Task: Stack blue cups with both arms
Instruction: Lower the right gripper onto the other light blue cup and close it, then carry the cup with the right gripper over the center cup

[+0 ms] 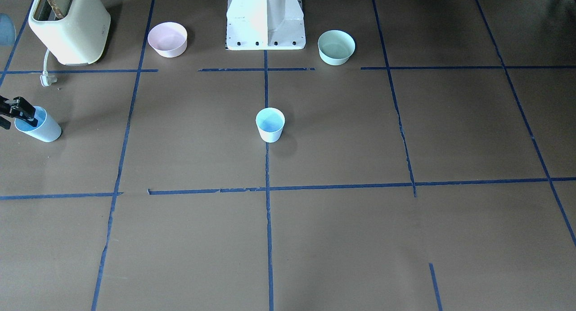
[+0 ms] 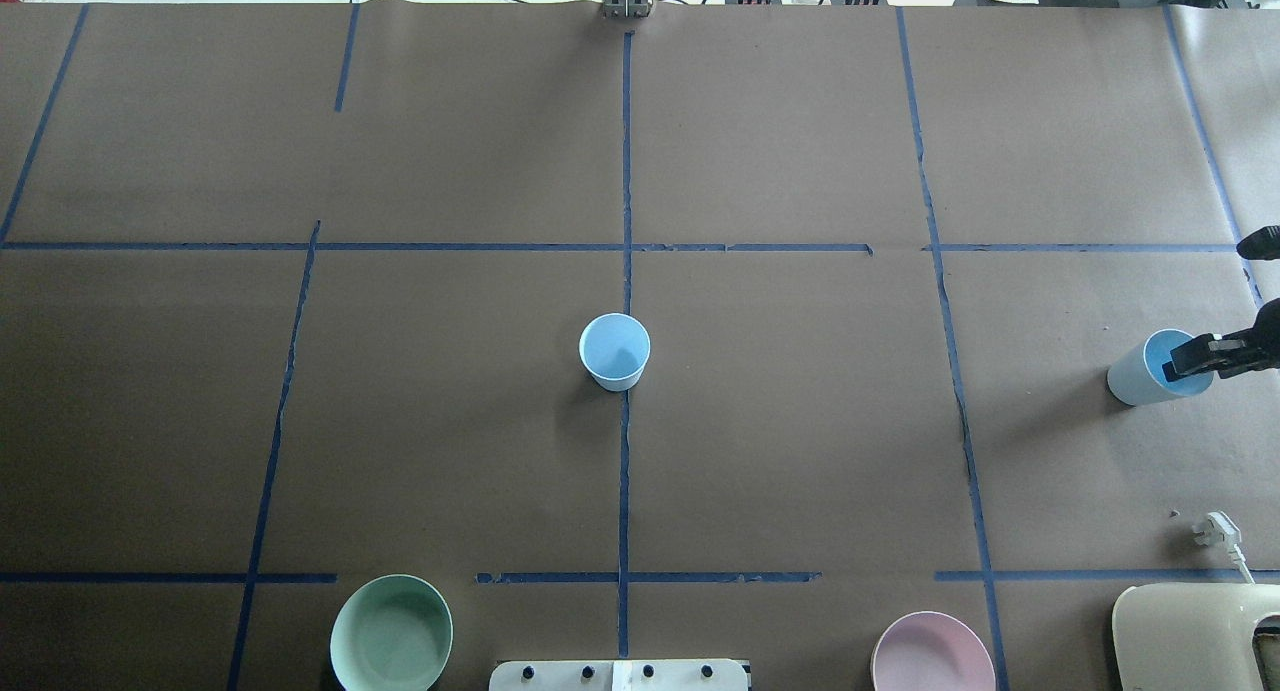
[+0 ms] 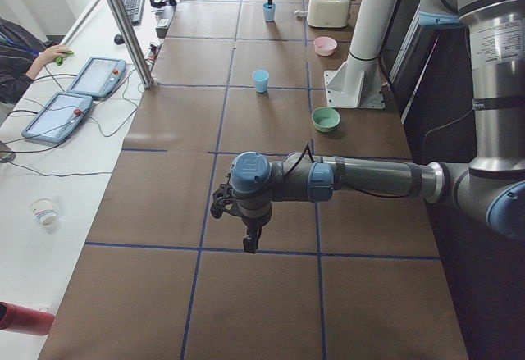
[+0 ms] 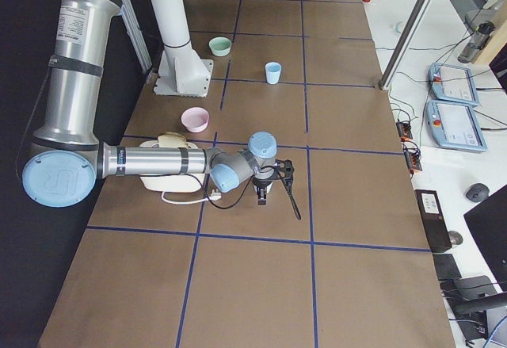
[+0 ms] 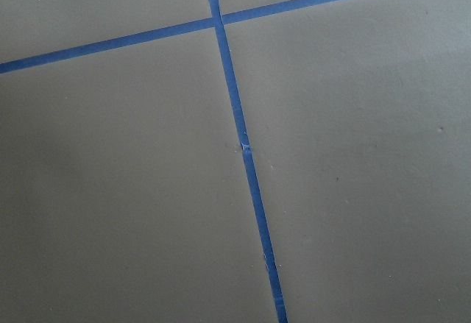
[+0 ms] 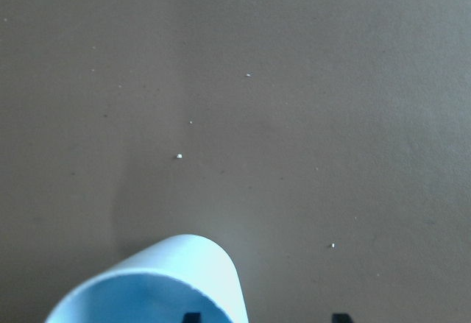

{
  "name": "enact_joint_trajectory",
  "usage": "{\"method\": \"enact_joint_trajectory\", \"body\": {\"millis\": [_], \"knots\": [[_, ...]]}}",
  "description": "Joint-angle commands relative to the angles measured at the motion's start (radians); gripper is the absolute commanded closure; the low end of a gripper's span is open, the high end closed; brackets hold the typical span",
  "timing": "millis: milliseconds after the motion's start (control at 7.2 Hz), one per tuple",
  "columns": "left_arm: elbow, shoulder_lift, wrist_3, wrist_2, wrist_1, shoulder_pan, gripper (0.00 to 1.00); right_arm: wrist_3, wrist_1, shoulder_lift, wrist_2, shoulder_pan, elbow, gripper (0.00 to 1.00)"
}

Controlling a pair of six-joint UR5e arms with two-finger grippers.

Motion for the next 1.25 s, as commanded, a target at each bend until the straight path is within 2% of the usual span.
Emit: {"method": "enact_joint_trajectory", "body": {"millis": [0, 278, 417, 694, 833, 1111], "knots": [[-0.001, 0.0, 0.0, 0.0, 0.0, 0.001, 0.0, 0.0, -0.003, 0.011, 0.009, -0.001, 0.003, 1.0], [0.0, 0.0, -0.002, 0.0, 0.0, 0.001, 0.0, 0.013, -0.017, 0.014, 0.039, 0.001, 0.043, 1.0], [0.005, 0.0, -0.003, 0.002, 0.0, 0.001, 0.0, 0.069, -0.087, 0.053, 0.056, -0.001, 0.085, 1.0], [0.0, 0.0, -0.066, 0.005, 0.0, 0.001, 0.0, 0.24, -0.327, 0.272, 0.053, -0.031, 0.168, 1.0], [0.0, -0.001, -0.064, 0.006, 0.0, 0.001, 0.0, 0.408, -0.395, 0.401, 0.04, -0.095, 0.187, 1.0], [-0.001, -0.004, -0.066, 0.008, 0.0, 0.001, 0.0, 0.656, -0.576, 0.66, -0.072, -0.25, 0.186, 1.0]]}}
